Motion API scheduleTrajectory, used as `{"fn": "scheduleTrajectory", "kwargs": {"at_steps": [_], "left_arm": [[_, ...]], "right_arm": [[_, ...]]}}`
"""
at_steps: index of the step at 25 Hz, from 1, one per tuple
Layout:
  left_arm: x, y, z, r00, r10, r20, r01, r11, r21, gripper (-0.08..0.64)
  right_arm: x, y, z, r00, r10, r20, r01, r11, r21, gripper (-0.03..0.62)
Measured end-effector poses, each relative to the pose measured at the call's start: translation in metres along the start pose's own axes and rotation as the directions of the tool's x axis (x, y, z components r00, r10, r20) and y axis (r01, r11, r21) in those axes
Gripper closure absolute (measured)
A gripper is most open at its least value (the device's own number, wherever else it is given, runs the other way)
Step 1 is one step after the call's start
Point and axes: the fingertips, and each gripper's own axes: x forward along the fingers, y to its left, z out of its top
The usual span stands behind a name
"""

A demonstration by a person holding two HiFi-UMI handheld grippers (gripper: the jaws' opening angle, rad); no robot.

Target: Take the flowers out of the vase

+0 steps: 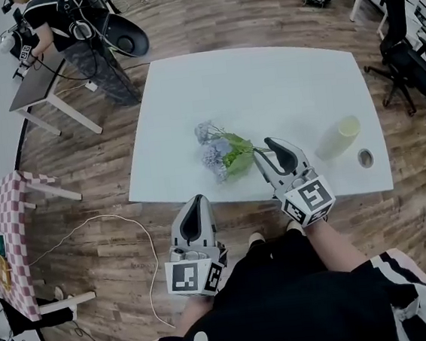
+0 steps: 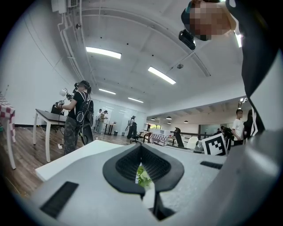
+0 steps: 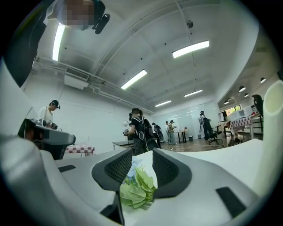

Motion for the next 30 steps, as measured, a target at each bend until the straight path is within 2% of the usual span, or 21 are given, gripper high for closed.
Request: {"fn": "scheduleTrajectory", "kwargs": {"at_steps": [8,12,16,21,25,30], "left_arm": [[0.027,-0.03,0.002,0.994,-0.107,0.005,0.107,0.994,0.004,0.555],[0.036,-0.046,0.005,0.987,-0.162,0.015,0.162,0.987,0.006,0.555],[0.046,-0.058,0.011,0.978,-0.204,0.033,0.204,0.979,0.013,0.555],[0.053,-0.075,0.016,0.966,-0.256,0.047,0.255,0.967,0.026,0.555],[0.057,-0.086,0.019,0.955,-0.292,0.051,0.291,0.956,0.032,0.555],[0.059,-0.096,0.021,0.943,-0.328,0.053,0.327,0.945,0.032,0.555]], "right_arm": [[-0.027,-0.012,0.047,0.994,-0.097,0.058,0.103,0.989,-0.105,0.457],[-0.046,-0.021,0.06,0.985,-0.143,0.094,0.15,0.985,-0.08,0.457],[-0.059,-0.027,0.066,0.979,-0.174,0.107,0.184,0.979,-0.093,0.465],[-0.074,-0.025,0.075,0.974,-0.191,0.121,0.205,0.972,-0.112,0.512],[-0.084,-0.023,0.084,0.968,-0.206,0.142,0.22,0.972,-0.085,0.539],[-0.093,-0.018,0.086,0.965,-0.215,0.148,0.231,0.968,-0.099,0.56]]}}
